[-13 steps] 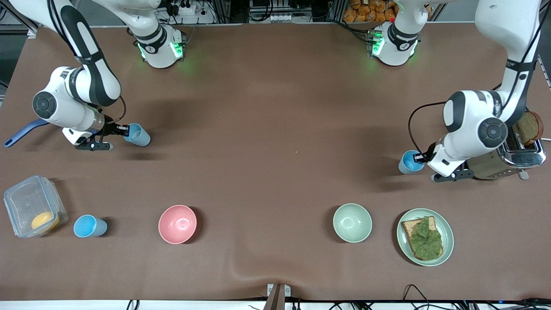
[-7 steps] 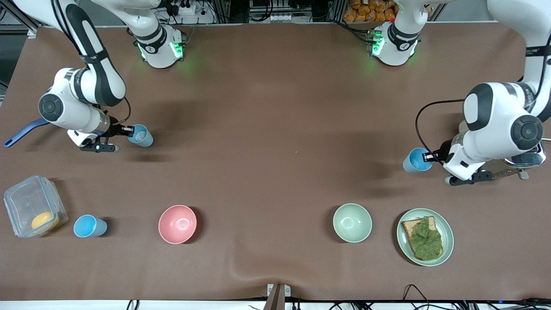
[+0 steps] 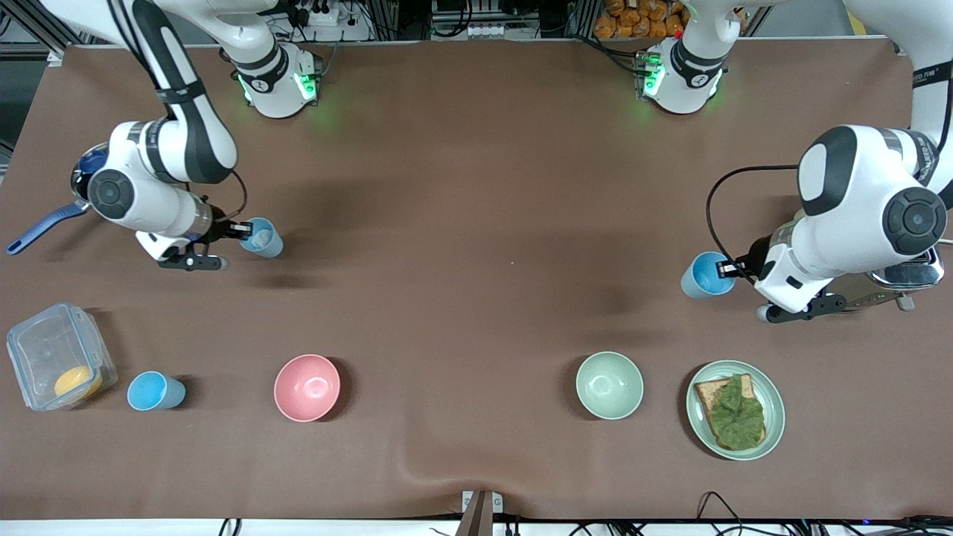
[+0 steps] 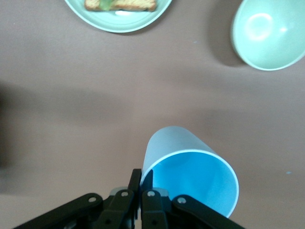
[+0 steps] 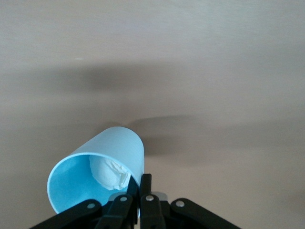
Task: Stack blue cups with both arms
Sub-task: 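Lift both blue cups and carry them toward the table's middle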
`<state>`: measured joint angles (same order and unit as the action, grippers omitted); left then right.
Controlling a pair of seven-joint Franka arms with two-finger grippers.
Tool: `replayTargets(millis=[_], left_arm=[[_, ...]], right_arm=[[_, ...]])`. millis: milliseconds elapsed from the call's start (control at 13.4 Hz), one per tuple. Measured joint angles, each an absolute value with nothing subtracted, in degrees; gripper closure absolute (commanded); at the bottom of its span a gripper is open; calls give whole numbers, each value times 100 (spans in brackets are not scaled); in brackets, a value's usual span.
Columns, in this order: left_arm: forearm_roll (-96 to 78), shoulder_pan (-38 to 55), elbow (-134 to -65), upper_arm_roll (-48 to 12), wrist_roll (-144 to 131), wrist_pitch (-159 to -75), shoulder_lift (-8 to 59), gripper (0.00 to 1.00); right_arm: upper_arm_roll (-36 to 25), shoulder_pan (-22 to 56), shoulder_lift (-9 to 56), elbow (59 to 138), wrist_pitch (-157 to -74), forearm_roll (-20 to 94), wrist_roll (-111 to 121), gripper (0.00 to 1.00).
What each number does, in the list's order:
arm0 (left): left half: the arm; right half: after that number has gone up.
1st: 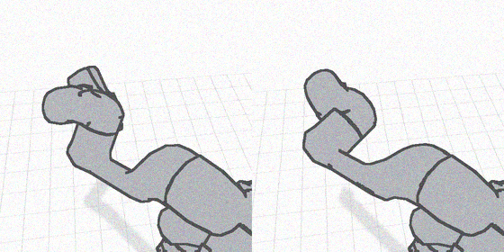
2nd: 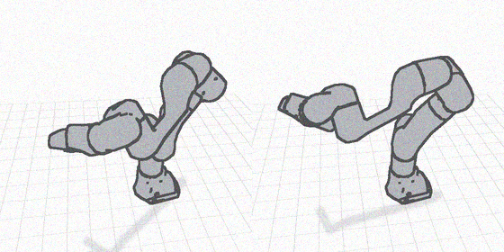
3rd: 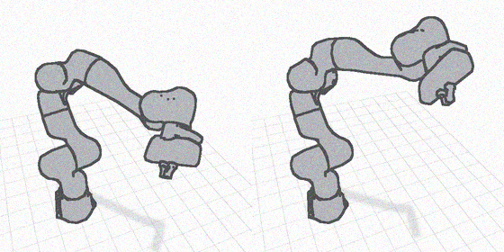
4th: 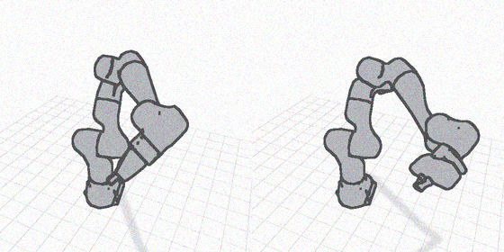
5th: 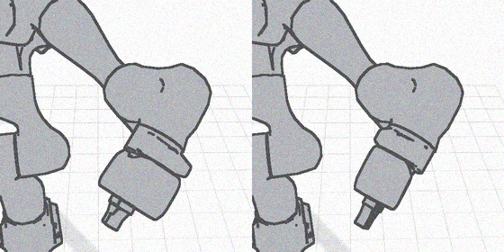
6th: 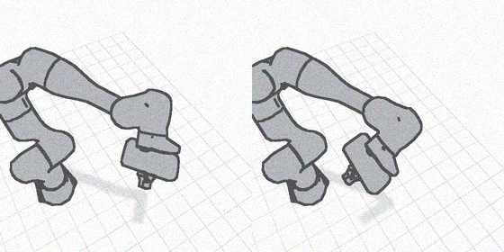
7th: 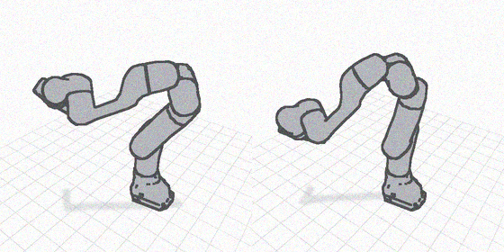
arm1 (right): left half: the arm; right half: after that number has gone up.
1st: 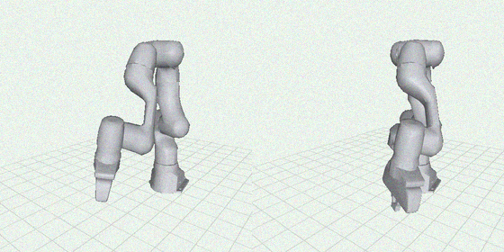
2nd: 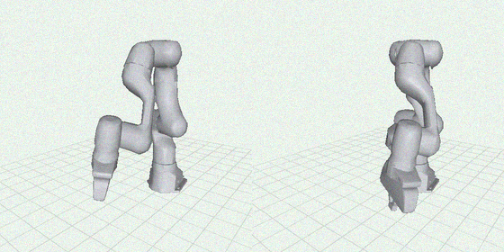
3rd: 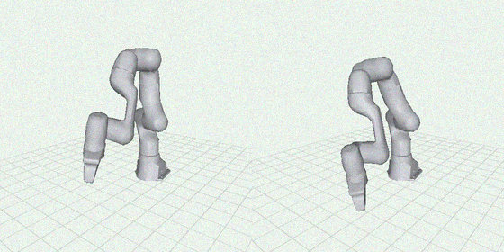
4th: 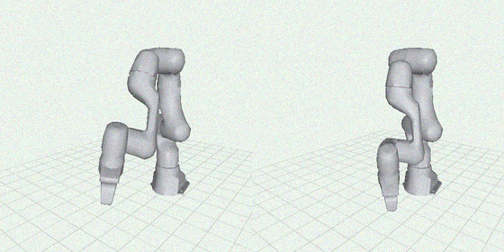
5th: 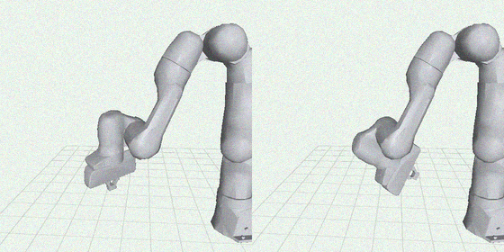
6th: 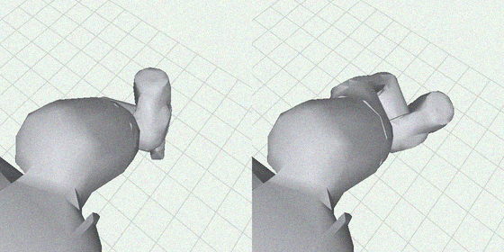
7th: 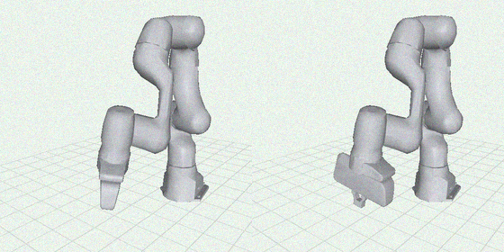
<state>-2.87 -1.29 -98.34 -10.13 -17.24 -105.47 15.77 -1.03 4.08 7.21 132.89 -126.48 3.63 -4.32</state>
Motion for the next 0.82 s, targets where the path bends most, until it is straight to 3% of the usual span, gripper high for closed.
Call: replayTargets(millis=[524,824], left_arm=[[-310,-112,-9210,-1655,-2505,-10049,1576,100],[-310,-151,-9151,-1678,-2512,-9771,1542,100]], right_arm=[[-62,2064,715,12956,-12414,761,-2399,100],[-52,3181,728,12677,-12424,1049,-3826,100]])
